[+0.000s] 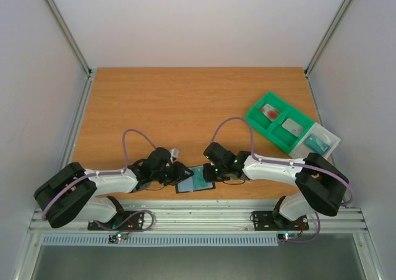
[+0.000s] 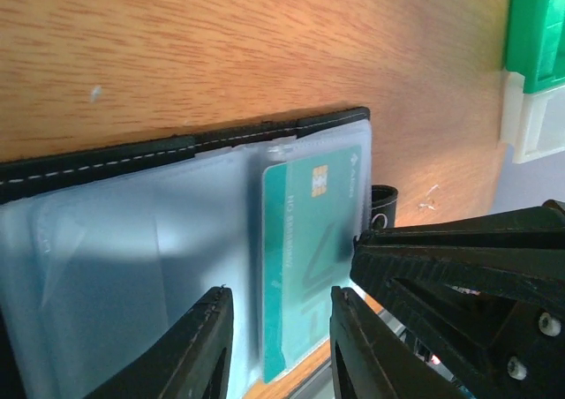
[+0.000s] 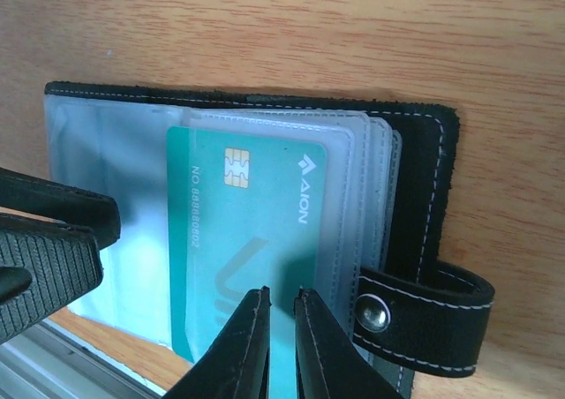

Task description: Take the credit cards out of the card holder

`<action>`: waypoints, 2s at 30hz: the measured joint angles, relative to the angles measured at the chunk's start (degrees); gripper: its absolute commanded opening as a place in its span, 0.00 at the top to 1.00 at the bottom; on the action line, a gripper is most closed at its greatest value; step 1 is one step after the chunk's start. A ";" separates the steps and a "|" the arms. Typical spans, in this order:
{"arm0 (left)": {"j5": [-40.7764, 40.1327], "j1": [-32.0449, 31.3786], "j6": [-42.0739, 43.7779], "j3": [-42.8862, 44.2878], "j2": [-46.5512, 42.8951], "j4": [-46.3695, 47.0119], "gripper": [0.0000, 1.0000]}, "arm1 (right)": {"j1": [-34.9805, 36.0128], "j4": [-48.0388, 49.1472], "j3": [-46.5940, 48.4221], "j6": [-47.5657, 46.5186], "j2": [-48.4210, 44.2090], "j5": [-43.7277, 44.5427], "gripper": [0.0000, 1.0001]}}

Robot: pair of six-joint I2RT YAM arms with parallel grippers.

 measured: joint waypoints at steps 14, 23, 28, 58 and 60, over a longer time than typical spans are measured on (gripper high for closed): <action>1.92 0.11 -0.50 0.26 6.71 5.88 0.71 | 0.00 0.76 -2.03 0.52 0.79 0.90 0.92; 2.80 0.20 -2.16 0.39 9.79 9.84 0.85 | 0.00 1.38 -2.38 0.94 0.76 0.92 0.92; 3.43 0.20 -2.60 0.39 11.52 12.09 0.95 | 0.00 2.05 -2.73 1.07 0.70 0.87 0.92; 3.74 0.37 -4.28 -1.88 10.29 16.79 0.95 | -0.04 2.45 -2.97 1.29 0.63 1.40 0.94; 3.74 0.35 -4.20 -1.92 10.27 16.72 1.00 | -0.04 2.45 -2.97 1.29 0.63 1.49 0.94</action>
